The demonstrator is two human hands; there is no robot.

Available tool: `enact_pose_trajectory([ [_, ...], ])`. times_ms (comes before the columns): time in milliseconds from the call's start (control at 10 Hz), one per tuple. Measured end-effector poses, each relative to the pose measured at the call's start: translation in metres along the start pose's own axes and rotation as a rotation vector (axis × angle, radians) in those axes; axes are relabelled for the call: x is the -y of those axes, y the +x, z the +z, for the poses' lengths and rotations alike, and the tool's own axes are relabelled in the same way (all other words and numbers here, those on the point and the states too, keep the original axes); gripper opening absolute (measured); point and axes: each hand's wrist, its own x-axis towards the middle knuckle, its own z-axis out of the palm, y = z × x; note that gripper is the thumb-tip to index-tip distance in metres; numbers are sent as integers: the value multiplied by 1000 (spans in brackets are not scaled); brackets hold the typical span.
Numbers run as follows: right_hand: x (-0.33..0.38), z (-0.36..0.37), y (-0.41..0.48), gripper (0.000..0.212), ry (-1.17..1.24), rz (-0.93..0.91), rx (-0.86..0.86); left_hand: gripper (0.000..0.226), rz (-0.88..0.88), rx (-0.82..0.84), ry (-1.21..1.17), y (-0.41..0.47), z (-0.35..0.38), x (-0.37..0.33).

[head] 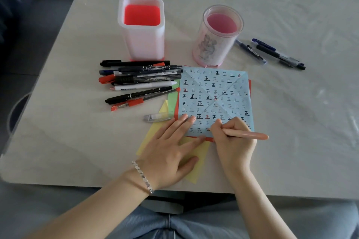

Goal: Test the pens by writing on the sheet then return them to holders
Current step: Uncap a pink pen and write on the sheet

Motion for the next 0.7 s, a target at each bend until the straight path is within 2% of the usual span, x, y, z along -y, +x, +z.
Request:
enact_pose_trajectory([
  [200,-2,0,1,36,28,1,-71,44,-3,5,-4,0,-1,0],
  [700,-2,-1,1,37,17,-20,-55,45,-2,5,-13,1,1,1],
])
